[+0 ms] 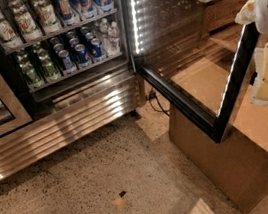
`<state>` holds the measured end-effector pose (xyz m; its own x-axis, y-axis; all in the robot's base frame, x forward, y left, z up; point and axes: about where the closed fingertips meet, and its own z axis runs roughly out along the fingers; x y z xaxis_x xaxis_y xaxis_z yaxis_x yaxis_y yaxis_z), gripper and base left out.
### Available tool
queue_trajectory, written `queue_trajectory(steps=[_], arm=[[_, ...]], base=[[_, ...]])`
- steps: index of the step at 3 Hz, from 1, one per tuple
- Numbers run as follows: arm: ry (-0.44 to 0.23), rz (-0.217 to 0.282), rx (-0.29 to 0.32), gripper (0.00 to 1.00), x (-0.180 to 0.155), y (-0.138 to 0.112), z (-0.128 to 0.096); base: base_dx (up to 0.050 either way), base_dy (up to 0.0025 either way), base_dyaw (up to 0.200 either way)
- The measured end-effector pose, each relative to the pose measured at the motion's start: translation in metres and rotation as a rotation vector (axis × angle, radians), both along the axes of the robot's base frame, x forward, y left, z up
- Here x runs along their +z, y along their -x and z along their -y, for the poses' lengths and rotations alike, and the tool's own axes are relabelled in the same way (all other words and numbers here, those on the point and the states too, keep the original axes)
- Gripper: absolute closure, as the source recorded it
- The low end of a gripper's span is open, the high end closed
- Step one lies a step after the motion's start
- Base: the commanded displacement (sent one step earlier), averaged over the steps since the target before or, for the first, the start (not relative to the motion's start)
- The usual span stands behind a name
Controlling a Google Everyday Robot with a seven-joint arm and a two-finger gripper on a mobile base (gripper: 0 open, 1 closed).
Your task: Close right fridge door
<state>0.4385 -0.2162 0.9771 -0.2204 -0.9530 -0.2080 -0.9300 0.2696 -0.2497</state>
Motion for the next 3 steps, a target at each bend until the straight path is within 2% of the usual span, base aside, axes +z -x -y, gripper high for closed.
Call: queue_trajectory(steps=[2,3], arm=[[0.0,0.0,0.0,0.0,0.0,0.0,0.0],[0.0,0.0,0.0,0.0,0.0001,0.0,0.0]], base=[[0.0,0.00007,-0.198],[0.0,0.0,0.0]])
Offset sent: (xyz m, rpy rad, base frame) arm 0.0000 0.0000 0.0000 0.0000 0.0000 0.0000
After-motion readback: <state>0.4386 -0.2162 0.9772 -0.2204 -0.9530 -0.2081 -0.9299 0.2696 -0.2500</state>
